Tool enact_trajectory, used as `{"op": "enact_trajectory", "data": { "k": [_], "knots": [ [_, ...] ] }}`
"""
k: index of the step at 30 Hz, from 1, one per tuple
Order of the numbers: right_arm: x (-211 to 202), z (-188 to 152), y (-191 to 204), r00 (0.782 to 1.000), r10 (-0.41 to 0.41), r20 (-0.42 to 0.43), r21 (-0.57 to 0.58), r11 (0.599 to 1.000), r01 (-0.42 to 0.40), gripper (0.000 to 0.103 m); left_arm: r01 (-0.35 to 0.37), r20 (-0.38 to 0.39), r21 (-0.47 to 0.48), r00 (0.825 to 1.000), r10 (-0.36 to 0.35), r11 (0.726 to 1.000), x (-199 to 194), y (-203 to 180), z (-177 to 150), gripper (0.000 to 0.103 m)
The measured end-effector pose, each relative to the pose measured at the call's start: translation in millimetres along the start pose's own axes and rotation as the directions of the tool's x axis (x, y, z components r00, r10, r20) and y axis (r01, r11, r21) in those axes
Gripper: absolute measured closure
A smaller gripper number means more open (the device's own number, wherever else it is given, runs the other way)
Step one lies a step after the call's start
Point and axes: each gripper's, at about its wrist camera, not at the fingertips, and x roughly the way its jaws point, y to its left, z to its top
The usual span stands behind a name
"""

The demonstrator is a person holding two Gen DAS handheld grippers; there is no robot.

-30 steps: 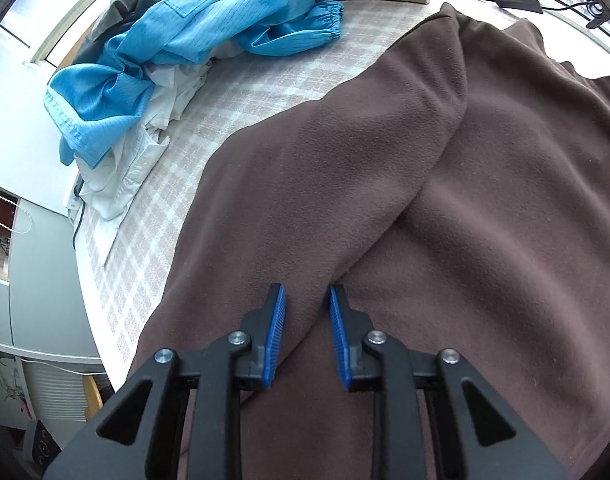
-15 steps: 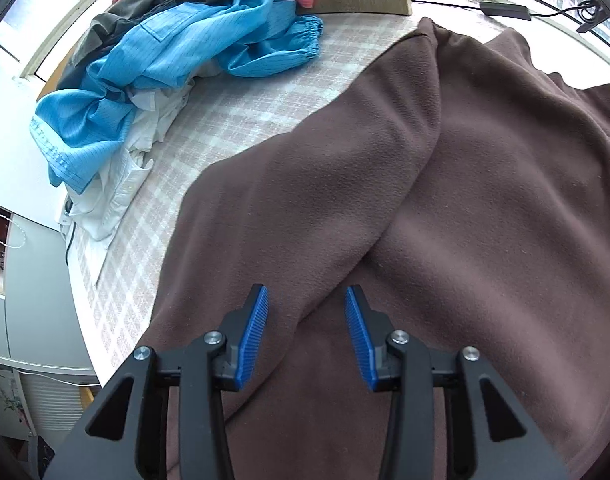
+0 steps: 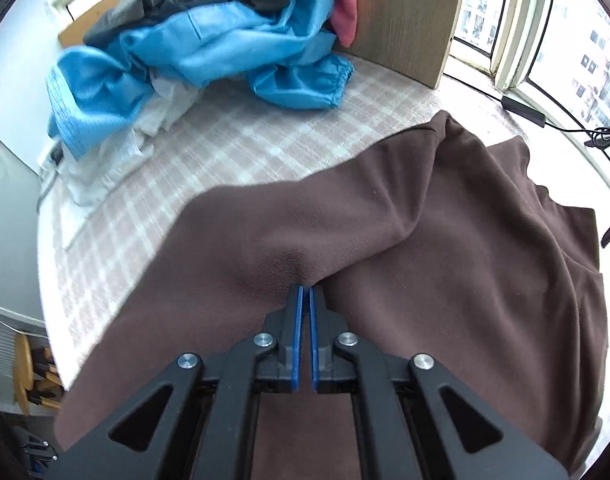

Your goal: Fold clothes

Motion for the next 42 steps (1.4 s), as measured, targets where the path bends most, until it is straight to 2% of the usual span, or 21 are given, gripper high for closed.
{"op": "enact_trajectory", "data": {
  "k": [2,4,7,10,12,14,15,17,19,20,22,25,29,32,36,37,38,39,42],
  "knots": [
    [4,-6,-5,1.0,-0.007,-0.01,0.006,1.0,0.007,0.1,0.005,0.032,-0.006,0.999,-0.005,1.0,-20,1,-6,0.096],
    [7,-11,-10,1.0,-0.005,-0.017,0.018,1.0,0.006,0.1,-0.05,0.096,-0.001,0.994,0.05,0.999,-45,3,-5,0.091],
    [7,-13,-10,1.0,0.006,-0.02,0.02,1.0,-0.006,0.099,-0.091,0.185,-0.033,0.978,0.095,0.995,-64,14,12,0.079],
    [7,-14,-5,0.999,0.017,-0.035,0.009,1.0,-0.017,0.099,-0.132,0.189,-0.068,0.971,0.143,0.989,-48,32,31,0.078],
    [6,-13,-4,0.999,0.011,-0.038,-0.004,1.0,-0.011,0.099,-0.239,0.123,-0.053,0.962,0.244,0.97,-35,42,33,0.079],
    [3,-12,-7,0.999,0.022,-0.045,0.0,1.0,-0.022,0.099,-0.341,0.059,-0.03,0.938,0.342,0.939,-22,51,35,0.081],
    [-2,-12,-13,0.999,0.043,-0.031,0.021,0.999,-0.043,0.099,-0.304,0.075,-0.051,0.949,0.307,0.951,-33,53,34,0.081],
    [-16,-12,-30,0.995,0.095,0.01,0.073,0.993,-0.095,0.094,-0.293,0.125,-0.061,0.946,0.299,0.954,-56,50,39,0.083],
    [-24,-10,-49,0.989,0.138,0.043,0.134,0.981,-0.143,0.08,-0.264,0.168,-0.041,0.949,0.267,0.964,-73,42,57,0.081],
    [-26,-7,-59,0.987,0.153,0.056,0.163,0.974,-0.16,0.073,-0.239,0.19,-0.028,0.952,0.24,0.971,-77,37,70,0.077],
    [-25,-1,-75,0.983,0.169,0.077,0.209,0.961,-0.182,0.073,-0.231,0.203,0.006,0.953,0.225,0.973,-72,23,104,0.072],
    [-14,19,-88,0.98,0.176,0.092,0.241,0.951,-0.194,0.073,-0.24,0.216,0.117,0.953,0.211,0.964,-49,-5,162,0.072],
    [9,50,-102,0.979,0.189,0.076,0.256,0.945,-0.202,0.073,-0.261,0.212,0.2,0.953,0.218,0.944,-9,-16,243,0.069],
    [28,68,-107,0.982,0.187,0.038,0.246,0.95,-0.19,0.073,-0.257,0.155,0.232,0.962,0.225,0.938,33,-9,294,0.06],
    [49,78,-116,0.968,0.251,0.021,0.252,0.935,-0.248,0.073,-0.191,0.058,0.221,0.981,0.183,0.956,84,10,331,0.06],
    [51,79,-117,0.962,0.272,0.028,0.254,0.929,-0.27,0.073,-0.174,0.04,0.215,0.985,0.169,0.961,94,13,337,0.065],
    [49,81,-118,0.958,0.283,0.048,0.251,0.925,-0.286,0.085,-0.165,0.028,0.207,0.986,0.163,0.964,100,16,339,0.09],
    [45,84,-119,0.954,0.29,0.073,0.245,0.922,-0.299,0.1,-0.157,0.016,0.199,0.987,0.157,0.967,106,19,341,0.102],
    [35,90,-122,0.939,0.311,0.147,0.227,0.913,-0.338,0.1,-0.158,0.088,0.197,0.986,0.143,0.968,91,18,342,0.101]
  ]
}}
